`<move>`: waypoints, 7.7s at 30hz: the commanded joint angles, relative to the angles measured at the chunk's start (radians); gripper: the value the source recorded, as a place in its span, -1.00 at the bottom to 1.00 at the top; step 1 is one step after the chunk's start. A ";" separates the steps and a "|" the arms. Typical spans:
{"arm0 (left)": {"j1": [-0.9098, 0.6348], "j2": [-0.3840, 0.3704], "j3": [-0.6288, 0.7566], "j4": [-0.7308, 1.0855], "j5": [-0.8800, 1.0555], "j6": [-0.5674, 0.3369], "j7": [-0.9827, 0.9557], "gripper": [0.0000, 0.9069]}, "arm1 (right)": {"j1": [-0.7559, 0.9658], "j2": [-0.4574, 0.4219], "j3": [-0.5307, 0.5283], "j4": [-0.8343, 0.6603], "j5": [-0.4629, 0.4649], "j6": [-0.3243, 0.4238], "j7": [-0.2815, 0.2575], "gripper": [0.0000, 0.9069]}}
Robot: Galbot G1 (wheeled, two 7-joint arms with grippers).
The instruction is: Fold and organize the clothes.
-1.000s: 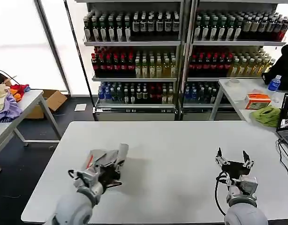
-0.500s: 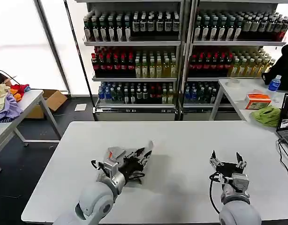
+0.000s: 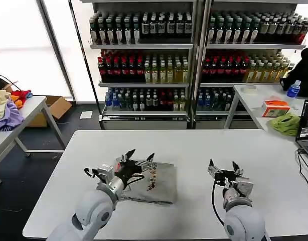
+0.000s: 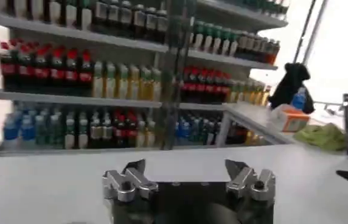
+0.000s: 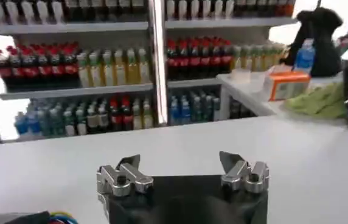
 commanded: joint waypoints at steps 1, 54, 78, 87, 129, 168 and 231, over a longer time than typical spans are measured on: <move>0.051 0.055 -0.139 0.004 0.058 0.058 -0.071 1.00 | 0.054 -0.047 -0.154 -0.036 0.348 -0.008 0.080 1.00; 0.166 0.044 -0.255 -0.011 0.070 0.071 -0.076 1.00 | 0.321 -0.084 -0.398 -0.284 0.465 -0.009 0.105 -1.00; 0.167 0.035 -0.245 -0.014 0.071 0.072 -0.076 1.00 | 0.367 -0.281 -0.240 -0.395 0.436 -0.007 -0.012 -0.87; 0.174 0.031 -0.249 -0.016 0.071 0.072 -0.074 1.00 | 0.219 -0.288 -0.128 -0.238 0.165 -0.002 -0.092 1.00; 0.268 -0.021 -0.265 -0.054 0.116 0.071 -0.065 1.00 | 0.066 -0.297 -0.311 -0.061 0.241 -0.010 0.088 1.00; 0.460 -0.171 -0.459 -0.223 0.180 0.036 -0.005 1.00 | 0.410 -0.354 -0.251 -0.062 0.256 -0.007 -0.084 1.00; 0.485 -0.172 -0.427 -0.257 0.261 -0.002 -0.008 1.00 | 0.401 -0.195 -0.280 -0.113 0.052 -0.002 -0.160 1.00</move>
